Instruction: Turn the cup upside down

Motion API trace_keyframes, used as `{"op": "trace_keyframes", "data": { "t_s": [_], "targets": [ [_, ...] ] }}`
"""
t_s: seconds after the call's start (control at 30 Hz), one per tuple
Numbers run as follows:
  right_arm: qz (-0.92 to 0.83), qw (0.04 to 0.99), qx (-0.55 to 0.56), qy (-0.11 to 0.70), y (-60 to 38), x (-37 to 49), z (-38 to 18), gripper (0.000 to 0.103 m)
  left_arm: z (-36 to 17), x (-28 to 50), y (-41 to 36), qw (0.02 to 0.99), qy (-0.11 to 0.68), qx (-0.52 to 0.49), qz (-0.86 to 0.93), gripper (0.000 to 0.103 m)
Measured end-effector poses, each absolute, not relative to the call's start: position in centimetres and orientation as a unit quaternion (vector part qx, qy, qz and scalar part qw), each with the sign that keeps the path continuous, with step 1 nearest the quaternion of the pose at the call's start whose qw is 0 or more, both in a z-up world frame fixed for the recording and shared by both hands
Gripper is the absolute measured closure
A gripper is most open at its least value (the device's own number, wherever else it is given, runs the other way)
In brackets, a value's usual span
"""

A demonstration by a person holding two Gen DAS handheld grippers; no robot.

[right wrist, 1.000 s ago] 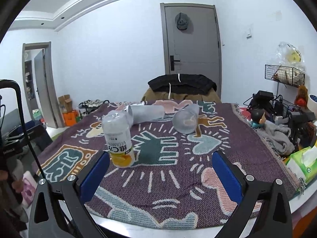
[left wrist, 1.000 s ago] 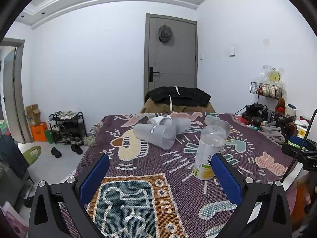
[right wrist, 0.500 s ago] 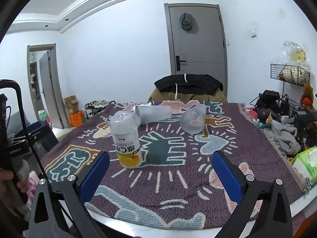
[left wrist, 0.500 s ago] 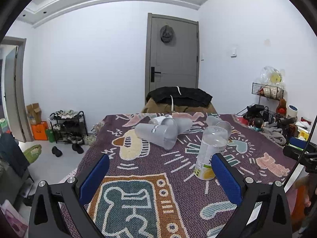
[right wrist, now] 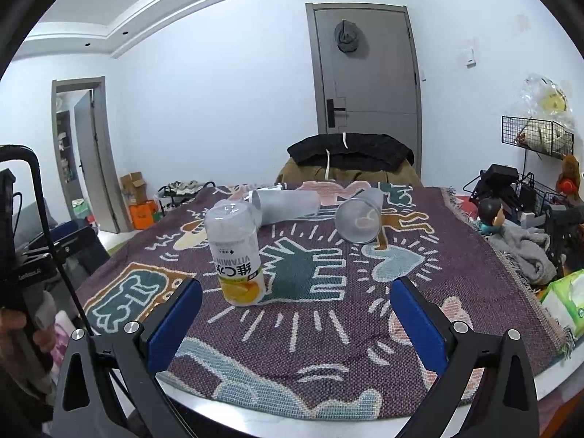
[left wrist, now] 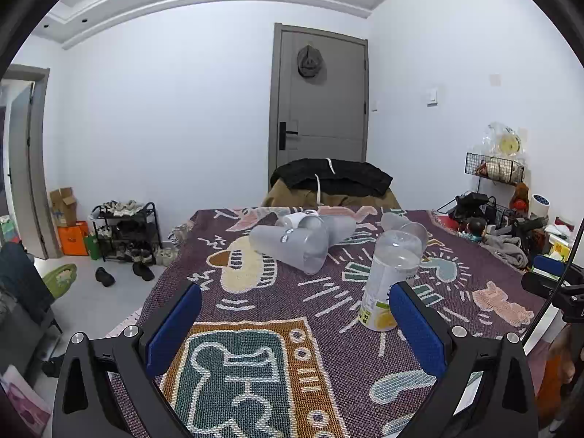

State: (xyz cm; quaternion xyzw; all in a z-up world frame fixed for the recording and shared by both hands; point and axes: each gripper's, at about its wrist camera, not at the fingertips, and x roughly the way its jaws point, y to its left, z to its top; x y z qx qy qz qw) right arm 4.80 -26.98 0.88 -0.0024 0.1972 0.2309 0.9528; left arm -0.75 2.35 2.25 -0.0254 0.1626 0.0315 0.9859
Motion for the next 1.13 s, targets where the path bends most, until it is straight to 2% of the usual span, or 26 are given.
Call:
{"op": "trace_keyframes", "data": {
  "t_s": [1.13],
  "targets": [
    [0.223, 0.949, -0.014, 0.223, -26.5, 5.7, -0.5, 0.0, 1.7, -0.8, 2.3, 0.985, 0.168, -0.027, 0.038, 0.0]
  ]
}}
